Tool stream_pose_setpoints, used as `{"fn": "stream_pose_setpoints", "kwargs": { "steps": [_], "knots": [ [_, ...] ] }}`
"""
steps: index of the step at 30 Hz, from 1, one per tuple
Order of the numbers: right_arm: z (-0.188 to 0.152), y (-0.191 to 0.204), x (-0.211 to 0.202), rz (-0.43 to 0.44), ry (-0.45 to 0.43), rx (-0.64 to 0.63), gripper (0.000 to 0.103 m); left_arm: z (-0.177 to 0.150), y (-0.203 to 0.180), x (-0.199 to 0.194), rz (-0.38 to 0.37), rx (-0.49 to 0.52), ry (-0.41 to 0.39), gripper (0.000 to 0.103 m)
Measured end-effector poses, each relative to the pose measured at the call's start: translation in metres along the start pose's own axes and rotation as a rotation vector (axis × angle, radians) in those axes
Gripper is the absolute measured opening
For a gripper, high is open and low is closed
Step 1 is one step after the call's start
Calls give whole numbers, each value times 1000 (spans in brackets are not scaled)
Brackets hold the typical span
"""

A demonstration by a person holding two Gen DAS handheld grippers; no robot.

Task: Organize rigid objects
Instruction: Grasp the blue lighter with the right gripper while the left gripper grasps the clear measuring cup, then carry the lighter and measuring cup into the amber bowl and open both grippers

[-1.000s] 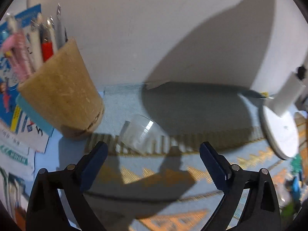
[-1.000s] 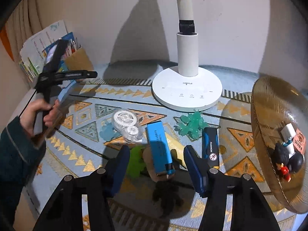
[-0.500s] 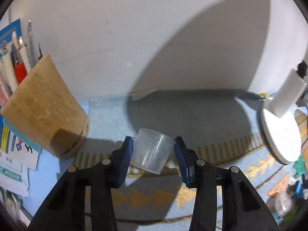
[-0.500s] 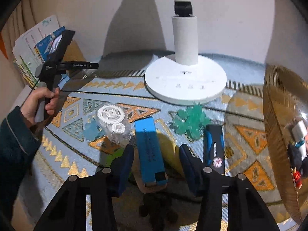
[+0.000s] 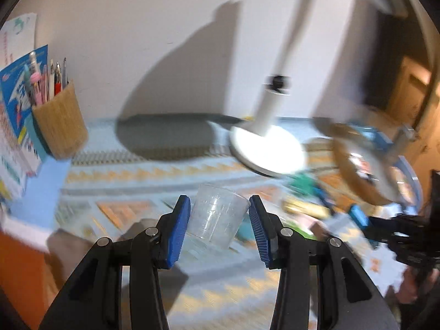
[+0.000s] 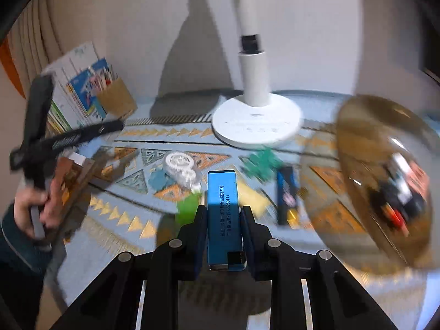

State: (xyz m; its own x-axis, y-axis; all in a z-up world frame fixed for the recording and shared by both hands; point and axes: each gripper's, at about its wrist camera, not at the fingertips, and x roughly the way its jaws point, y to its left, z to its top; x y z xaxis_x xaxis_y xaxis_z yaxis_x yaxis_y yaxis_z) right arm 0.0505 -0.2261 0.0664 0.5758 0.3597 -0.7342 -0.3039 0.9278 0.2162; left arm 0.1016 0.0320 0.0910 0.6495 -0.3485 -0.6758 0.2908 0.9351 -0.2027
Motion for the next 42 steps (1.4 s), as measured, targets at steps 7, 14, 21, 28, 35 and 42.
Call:
{"fn": "stream_pose_setpoints", "kwargs": {
  "steps": [7, 14, 21, 28, 35, 42],
  "knots": [
    [-83, -26, -28, -62, 75, 39, 24, -75, -83, -20, -97, -25, 6, 41],
    [-112, -33, -31, -77, 79, 30, 27, -120, -109, -11, -146, -45, 55, 41],
    [-117, -28, -32, -59, 58, 27, 44, -131, -98, -16, -162, -93, 76, 41],
    [-117, -4, -22, -223, 42, -93, 44, -134, -104, -13, -161, -92, 91, 41],
    [-118, -12, -29, -201, 26, -41, 23, -129, -117, -19, -169, -75, 79, 41],
    [-101, -31, -76, -157, -83, 71, 23, -87, -150, -43, -202, -8, -8, 41]
  ]
}}
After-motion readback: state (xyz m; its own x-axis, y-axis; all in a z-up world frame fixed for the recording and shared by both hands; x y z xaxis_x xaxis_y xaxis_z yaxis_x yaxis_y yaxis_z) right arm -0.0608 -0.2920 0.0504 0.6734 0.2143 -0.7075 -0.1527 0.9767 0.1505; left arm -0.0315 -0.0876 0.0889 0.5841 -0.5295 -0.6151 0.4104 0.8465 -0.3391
